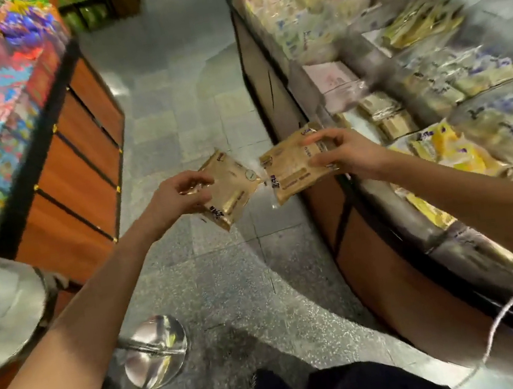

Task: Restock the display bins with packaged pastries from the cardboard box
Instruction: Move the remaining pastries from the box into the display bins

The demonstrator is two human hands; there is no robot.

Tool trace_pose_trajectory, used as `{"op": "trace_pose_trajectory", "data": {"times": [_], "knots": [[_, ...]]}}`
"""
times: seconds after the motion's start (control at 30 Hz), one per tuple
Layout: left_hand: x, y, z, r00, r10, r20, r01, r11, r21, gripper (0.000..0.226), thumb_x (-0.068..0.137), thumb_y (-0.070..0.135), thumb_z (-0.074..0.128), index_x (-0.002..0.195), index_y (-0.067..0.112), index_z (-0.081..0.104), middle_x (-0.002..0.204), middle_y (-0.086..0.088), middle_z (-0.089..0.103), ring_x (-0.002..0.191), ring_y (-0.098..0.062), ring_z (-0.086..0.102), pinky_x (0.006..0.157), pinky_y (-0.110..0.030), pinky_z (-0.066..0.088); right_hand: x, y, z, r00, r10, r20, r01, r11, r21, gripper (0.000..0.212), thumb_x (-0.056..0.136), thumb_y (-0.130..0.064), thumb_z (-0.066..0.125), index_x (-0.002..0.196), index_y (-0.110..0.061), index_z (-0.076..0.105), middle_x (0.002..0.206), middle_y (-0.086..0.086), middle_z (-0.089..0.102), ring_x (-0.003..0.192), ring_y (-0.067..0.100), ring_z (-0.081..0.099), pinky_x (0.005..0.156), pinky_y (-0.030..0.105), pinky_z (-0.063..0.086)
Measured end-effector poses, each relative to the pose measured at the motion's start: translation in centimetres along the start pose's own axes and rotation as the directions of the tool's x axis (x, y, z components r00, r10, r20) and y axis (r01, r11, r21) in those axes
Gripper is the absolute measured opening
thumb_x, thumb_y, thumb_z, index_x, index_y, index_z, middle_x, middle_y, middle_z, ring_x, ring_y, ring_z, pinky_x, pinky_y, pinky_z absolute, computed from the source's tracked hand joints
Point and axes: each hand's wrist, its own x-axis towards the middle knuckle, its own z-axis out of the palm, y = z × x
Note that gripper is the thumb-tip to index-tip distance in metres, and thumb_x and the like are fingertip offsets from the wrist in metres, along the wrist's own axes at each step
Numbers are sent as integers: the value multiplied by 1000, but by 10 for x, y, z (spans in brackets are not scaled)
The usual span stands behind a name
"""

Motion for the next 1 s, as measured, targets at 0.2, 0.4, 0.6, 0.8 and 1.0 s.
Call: {"op": "trace_pose_trajectory", "data": {"times": [0.2, 0.4, 0.6, 0.8, 1.0], "knots": [[111, 23, 44, 981, 32, 192, -41, 998, 41, 25, 86, -4, 67, 99, 17, 68, 106, 1, 64, 78, -3, 67, 71, -24, 59, 2, 31, -73, 962, 108, -251, -86, 992, 96, 29, 85, 8, 65, 104, -13, 67, 88, -5, 71, 71, 8, 68, 60, 20, 56], [250, 42, 80, 913, 76, 400, -141, 981, 133, 27, 86, -2, 68, 99, 21, 70, 103, 2, 64, 80, -3, 63, 71, -21, 57, 57, 56, -136, 805, 243, -542, -162, 968, 193, 32, 82, 7, 69, 105, -14, 63, 88, 4, 62, 65, 13, 63, 53, 22, 55], [389, 81, 116, 817, 61, 573, -233, 944, 232, 22, 87, -1, 68, 105, 12, 69, 101, 5, 62, 82, -6, 60, 67, -15, 53, 113, 63, -185, 588, 303, -750, -118, 949, 291, 35, 81, 13, 66, 103, -14, 64, 84, 6, 60, 51, 4, 58, 49, 19, 52], [492, 106, 181, 697, 59, 715, -362, 889, 280, 33, 80, 1, 73, 102, 25, 70, 110, 9, 63, 96, -13, 61, 85, -33, 54, 135, 78, -212, 398, 348, -849, -151, 937, 314, 39, 80, 10, 68, 112, -11, 63, 84, 6, 56, 55, 10, 57, 45, 15, 48], [561, 115, 259, 536, 3, 844, -448, 849, 281, 34, 81, -2, 70, 103, 23, 69, 113, 5, 60, 108, -16, 57, 82, -28, 57, 154, 120, -240, 330, 417, -847, -351, 887, 300, 39, 81, 3, 67, 115, -17, 63, 102, 18, 63, 74, 23, 58, 59, 33, 50]]}}
